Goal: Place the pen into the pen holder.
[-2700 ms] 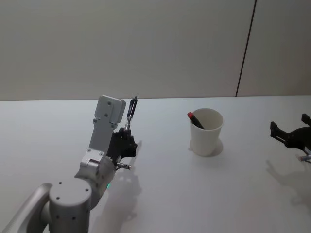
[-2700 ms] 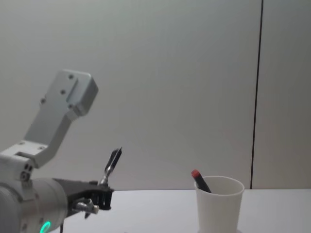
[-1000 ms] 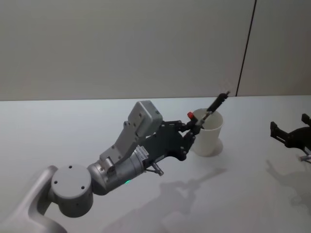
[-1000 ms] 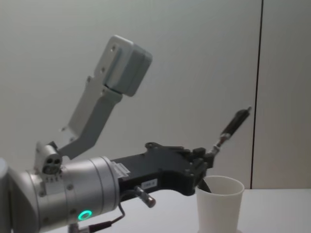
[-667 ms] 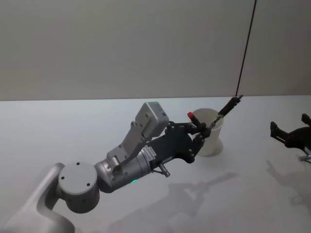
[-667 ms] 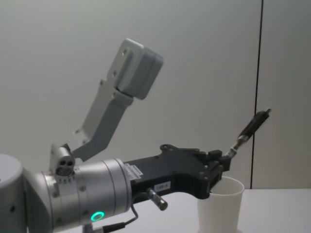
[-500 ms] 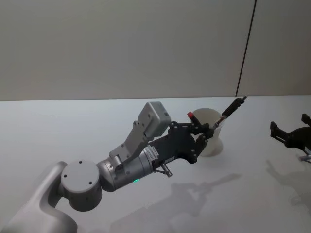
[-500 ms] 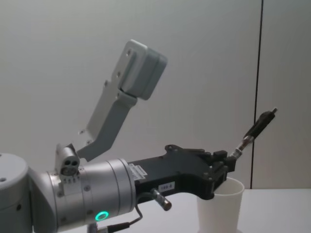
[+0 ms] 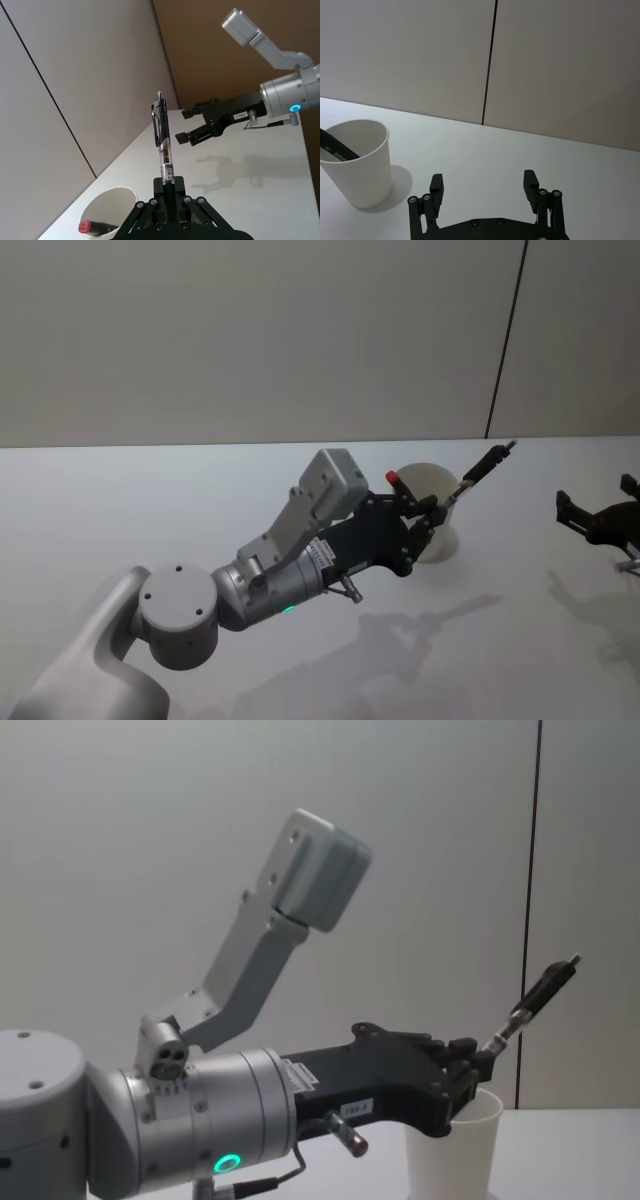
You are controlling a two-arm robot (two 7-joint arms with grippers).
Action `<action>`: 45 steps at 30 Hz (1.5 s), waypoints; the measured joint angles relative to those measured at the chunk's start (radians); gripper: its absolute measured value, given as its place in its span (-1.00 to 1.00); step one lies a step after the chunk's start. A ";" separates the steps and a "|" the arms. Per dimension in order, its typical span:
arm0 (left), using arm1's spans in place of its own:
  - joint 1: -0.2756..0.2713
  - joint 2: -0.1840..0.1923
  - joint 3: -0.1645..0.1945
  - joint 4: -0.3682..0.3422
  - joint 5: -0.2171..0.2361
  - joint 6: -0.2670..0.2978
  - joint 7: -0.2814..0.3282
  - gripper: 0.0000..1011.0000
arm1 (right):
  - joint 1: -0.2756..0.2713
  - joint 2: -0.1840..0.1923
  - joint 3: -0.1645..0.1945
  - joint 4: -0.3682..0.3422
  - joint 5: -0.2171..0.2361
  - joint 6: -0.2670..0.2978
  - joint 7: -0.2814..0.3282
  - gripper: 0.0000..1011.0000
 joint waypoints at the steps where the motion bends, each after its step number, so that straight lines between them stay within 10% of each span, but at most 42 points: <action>1: -0.001 -0.001 0.002 -0.001 0.009 0.005 0.006 -0.75 | 0.000 0.000 0.000 0.000 0.000 0.000 0.000 0.98; 24: 0.000 -0.010 0.036 -0.036 0.156 0.053 0.108 -0.75 | 0.000 0.000 0.000 0.000 0.000 0.000 0.000 0.98; 45: -0.002 -0.004 0.041 -0.031 0.137 -0.009 0.083 -0.75 | 0.000 0.000 0.000 0.000 0.000 0.000 0.000 0.98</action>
